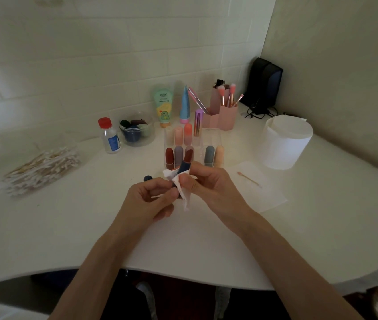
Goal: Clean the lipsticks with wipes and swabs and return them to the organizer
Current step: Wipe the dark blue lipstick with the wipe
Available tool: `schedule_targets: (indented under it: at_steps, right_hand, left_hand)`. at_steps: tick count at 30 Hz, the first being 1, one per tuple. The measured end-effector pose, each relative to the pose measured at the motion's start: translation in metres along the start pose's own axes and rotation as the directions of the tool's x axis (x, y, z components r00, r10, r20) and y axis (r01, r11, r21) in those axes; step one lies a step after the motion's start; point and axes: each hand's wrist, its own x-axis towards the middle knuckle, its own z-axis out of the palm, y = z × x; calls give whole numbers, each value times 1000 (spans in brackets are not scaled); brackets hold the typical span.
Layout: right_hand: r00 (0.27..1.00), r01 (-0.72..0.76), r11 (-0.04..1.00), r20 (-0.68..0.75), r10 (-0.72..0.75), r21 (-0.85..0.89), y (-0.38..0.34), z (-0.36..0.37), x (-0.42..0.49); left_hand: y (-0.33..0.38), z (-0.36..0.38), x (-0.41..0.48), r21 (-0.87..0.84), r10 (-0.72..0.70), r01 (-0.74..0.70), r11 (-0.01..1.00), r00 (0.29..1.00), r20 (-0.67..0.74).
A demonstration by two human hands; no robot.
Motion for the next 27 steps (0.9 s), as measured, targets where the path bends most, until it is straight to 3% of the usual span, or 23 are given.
schedule_targets:
  at_steps: [6,14,18,21,27]
  right_hand:
    - [999,-42,989,-14,45,140,-2,-5,-3]
    - [998,25,999,-66,-23,32,8,3,3]
    - [999,22,1000,-40,-22,-12,8,-1,2]
    - [999,-30,996,-26,32,78,6,-4,0]
    - [997,2,996,-73,-9,-90,8,2,3]
  left_hand:
    - [5,2,-2,-22,-1,5,1000,982,190]
    - [-2,-2,2,60,75,-73,996,997,-24]
    - [0,1,1,50,-12,7,999,994,107]
    - [3,2,0,-12,-56,60,998,979,194]
    - [-3,-6,4,64,47,-48,997,999,12]
